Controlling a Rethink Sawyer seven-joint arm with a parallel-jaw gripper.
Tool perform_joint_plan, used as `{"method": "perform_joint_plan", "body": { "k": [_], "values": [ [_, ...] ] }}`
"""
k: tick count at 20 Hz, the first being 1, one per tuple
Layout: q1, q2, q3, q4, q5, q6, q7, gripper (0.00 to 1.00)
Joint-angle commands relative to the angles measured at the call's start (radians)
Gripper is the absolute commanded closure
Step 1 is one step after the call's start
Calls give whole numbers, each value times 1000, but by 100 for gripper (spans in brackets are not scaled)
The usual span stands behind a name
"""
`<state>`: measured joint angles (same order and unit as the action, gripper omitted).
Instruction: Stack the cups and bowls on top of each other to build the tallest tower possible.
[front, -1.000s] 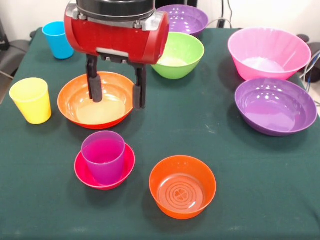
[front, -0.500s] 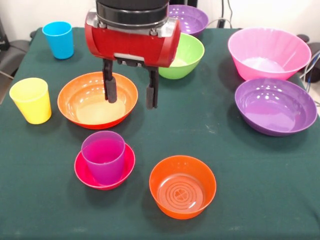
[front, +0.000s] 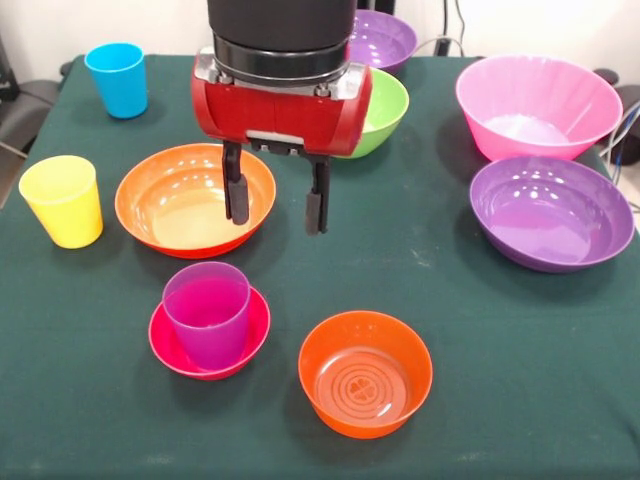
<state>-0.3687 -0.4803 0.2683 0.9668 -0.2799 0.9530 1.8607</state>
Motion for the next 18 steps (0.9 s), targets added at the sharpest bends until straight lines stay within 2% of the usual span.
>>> {"method": "perform_joint_plan", "body": {
  "k": [1,7,11,18],
  "values": [
    [11,20,16,134,-23,-63,-12,0],
    [25,33,16,103,-13,-44,5,0],
    [41,66,18,30,-14,-7,11,0],
    [70,102,8,-39,-14,10,46,0]
  ]
}}
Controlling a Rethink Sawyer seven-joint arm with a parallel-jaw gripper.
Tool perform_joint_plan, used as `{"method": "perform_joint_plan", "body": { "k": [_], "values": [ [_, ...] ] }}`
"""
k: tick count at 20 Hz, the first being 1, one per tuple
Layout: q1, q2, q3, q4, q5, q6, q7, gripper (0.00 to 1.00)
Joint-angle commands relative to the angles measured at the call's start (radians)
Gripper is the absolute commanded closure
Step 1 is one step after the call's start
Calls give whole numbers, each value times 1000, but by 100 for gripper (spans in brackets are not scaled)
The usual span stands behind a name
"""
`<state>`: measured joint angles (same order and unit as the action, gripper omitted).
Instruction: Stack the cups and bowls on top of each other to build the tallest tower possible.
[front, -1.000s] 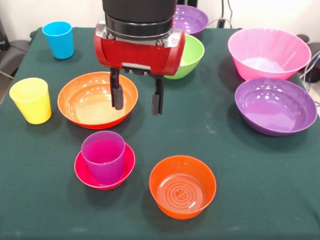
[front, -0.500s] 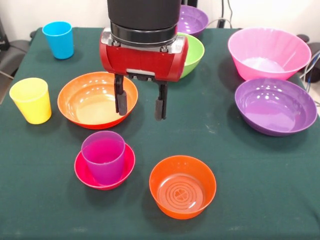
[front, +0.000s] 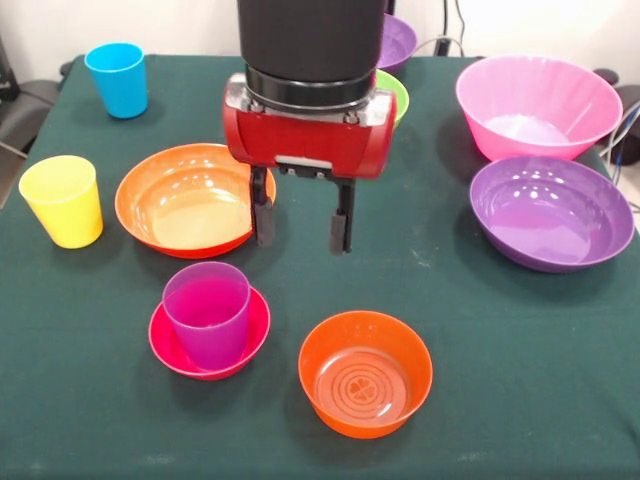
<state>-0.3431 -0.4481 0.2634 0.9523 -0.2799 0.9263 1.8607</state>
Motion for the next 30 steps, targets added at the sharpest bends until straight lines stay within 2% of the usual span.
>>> {"method": "perform_joint_plan", "body": {
  "k": [1,10,24,30],
  "values": [
    [49,77,12,-37,-13,39,49,0],
    [89,123,-3,-120,-3,53,85,0],
    [86,205,23,-213,18,46,28,0],
    [116,252,17,-275,21,32,60,0]
  ]
}}
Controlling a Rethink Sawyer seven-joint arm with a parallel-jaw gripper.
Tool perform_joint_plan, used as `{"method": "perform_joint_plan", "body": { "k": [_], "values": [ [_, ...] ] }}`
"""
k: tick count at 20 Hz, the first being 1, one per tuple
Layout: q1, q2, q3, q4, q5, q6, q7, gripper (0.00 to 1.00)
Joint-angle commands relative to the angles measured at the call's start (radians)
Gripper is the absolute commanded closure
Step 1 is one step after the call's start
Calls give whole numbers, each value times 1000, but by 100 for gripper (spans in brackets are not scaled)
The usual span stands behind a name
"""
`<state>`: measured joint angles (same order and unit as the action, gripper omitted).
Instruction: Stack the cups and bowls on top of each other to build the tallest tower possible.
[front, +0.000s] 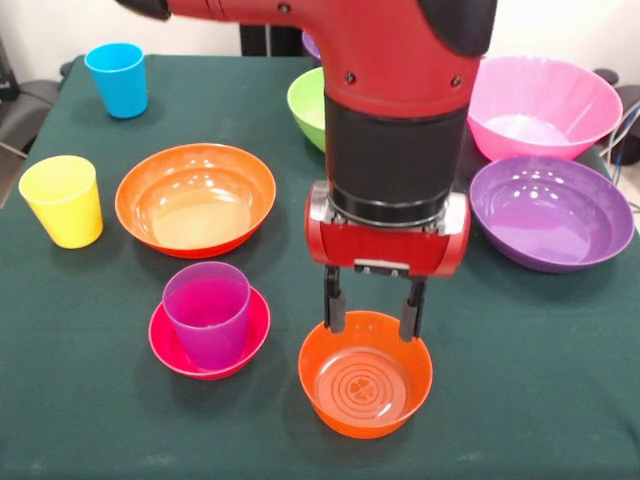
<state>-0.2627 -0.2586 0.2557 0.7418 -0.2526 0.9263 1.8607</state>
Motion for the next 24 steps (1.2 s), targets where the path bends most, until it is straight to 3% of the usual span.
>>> {"method": "perform_joint_plan", "body": {
  "k": [1,13,24],
  "values": [
    [43,68,20,-72,-8,29,70,0],
    [101,105,-27,-145,-6,54,135,0],
    [98,144,-50,-90,7,-67,135,0]
  ]
}}
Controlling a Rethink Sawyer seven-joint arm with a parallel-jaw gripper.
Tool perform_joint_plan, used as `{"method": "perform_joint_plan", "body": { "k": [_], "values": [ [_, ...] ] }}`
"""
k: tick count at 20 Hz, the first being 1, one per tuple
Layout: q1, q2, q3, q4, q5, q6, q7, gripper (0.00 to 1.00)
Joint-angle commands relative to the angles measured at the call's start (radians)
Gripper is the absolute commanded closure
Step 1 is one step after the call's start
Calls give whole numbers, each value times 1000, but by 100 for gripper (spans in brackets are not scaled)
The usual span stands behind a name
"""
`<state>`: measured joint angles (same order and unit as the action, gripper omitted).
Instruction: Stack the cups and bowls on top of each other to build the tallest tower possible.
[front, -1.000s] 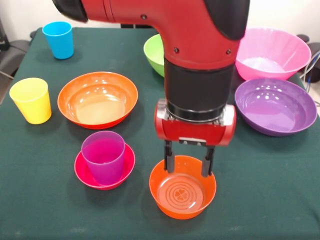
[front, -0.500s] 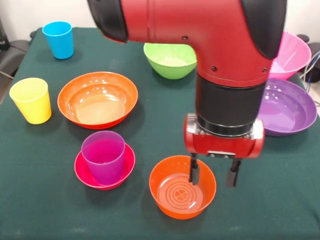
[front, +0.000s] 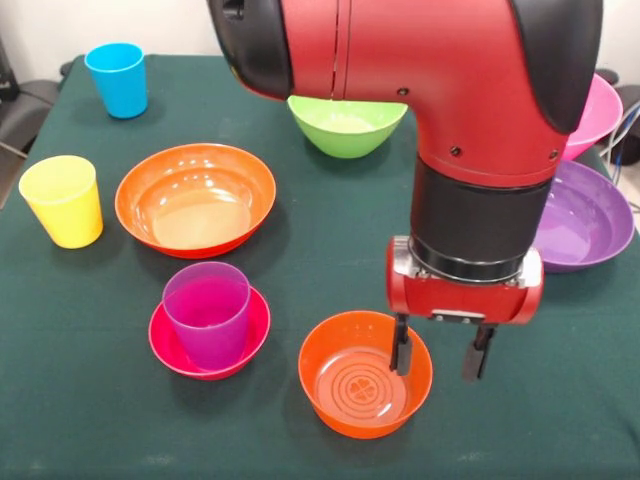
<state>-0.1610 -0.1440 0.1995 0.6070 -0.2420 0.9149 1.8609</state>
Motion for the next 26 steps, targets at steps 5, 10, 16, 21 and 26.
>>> {"method": "perform_joint_plan", "body": {
  "k": [5,10,16,21,26],
  "values": [
    [-7,37,-6,72,3,-102,137,0],
    [-5,54,-14,59,7,-121,134,0],
    [8,47,-36,76,11,-140,155,0],
    [14,52,-50,82,19,-157,160,0],
    [20,50,-63,97,28,-174,166,0]
  ]
}}
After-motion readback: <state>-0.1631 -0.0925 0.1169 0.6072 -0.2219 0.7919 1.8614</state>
